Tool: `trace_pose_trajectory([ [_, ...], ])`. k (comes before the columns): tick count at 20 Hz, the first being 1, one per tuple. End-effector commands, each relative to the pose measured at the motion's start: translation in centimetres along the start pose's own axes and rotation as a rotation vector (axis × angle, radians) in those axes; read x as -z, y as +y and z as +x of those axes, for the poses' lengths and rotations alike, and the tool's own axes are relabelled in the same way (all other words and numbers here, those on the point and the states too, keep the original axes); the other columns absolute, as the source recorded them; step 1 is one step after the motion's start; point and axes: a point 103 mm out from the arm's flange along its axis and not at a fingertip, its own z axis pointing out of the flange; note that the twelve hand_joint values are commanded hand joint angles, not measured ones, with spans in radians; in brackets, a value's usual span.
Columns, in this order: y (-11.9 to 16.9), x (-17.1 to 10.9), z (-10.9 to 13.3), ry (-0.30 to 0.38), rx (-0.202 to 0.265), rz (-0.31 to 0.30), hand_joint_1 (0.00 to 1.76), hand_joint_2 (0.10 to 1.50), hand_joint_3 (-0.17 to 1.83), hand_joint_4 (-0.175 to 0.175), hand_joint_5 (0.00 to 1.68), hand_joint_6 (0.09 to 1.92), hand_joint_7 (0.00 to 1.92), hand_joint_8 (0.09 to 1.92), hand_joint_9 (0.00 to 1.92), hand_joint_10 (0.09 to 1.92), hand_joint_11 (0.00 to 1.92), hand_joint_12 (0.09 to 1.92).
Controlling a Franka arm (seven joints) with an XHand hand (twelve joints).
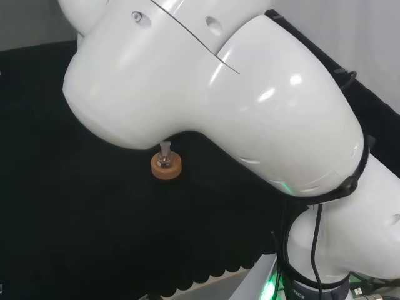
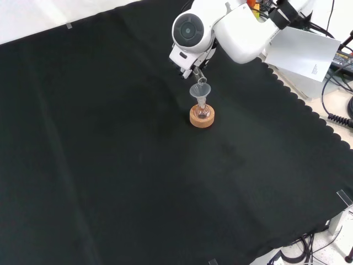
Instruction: Pour the water from the graduated cylinder into the round-bottom flask.
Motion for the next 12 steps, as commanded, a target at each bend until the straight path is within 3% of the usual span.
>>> trace_pose_trajectory([
  [1,-0.34,0.2,0.1,-0.034,-0.022,-0.003,1.14,1.16,0.0,-0.175,0.91,1.13,1.16,0.39,1.35,0.09,1.22,0.74],
  [12,-0.53,0.31,-0.3,-0.063,-0.042,0.016,1.14,1.16,0.0,-0.175,0.91,1.13,1.17,0.39,1.35,0.09,1.23,0.74],
])
